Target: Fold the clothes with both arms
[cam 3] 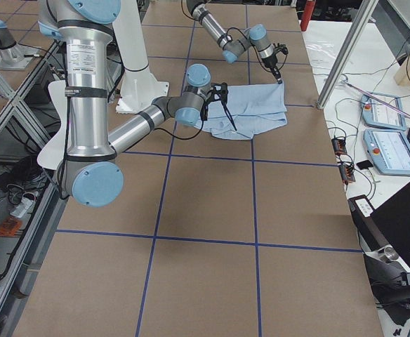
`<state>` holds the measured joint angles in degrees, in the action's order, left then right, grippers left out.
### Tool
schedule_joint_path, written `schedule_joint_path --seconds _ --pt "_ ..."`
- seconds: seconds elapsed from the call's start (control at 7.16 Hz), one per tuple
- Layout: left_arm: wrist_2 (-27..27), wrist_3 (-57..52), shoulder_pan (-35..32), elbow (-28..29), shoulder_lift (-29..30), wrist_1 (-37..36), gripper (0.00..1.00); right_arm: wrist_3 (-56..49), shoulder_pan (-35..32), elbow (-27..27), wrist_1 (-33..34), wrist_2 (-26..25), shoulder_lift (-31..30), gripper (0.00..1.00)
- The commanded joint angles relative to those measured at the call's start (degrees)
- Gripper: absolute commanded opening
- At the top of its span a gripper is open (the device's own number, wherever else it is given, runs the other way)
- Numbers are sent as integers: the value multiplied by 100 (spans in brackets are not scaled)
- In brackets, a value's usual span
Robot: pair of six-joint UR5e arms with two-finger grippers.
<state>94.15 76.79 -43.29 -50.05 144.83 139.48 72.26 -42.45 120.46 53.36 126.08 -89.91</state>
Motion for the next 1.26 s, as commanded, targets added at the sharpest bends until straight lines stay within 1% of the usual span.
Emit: schedule_joint_path --seconds 0.0,0.14,0.28,0.42,0.56,0.7,0.84,0.98,1.12 --pt "-36 -110 -30 31 19 71 100 -1 9 -135 51 -83 200 100" --pt "16 -294 -213 13 19 62 100 -1 17 -250 77 -83 306 100" --pt "408 -531 -415 -83 2 -164 100 -1 113 -294 86 -222 342 100" --pt "1125 -690 -599 -623 -277 -567 100 -1 445 -373 86 -720 369 100" --pt "1263 -726 -610 -1647 -993 -806 100 -27 692 -409 521 -1142 682 100" --pt "1386 -727 -610 -2510 -1566 -1156 100 -97 920 -435 1526 -1460 1329 100" --pt "1396 -727 -601 -3510 -2050 -1716 100 -159 1288 -583 2485 -2011 2067 100" --pt "1474 -727 -575 -4486 -2481 -2383 100 -368 1631 -863 2999 -2565 2587 100" --pt "1588 -718 -523 -5114 -2703 -2790 100 -440 1835 -1249 3004 -2858 2775 100"
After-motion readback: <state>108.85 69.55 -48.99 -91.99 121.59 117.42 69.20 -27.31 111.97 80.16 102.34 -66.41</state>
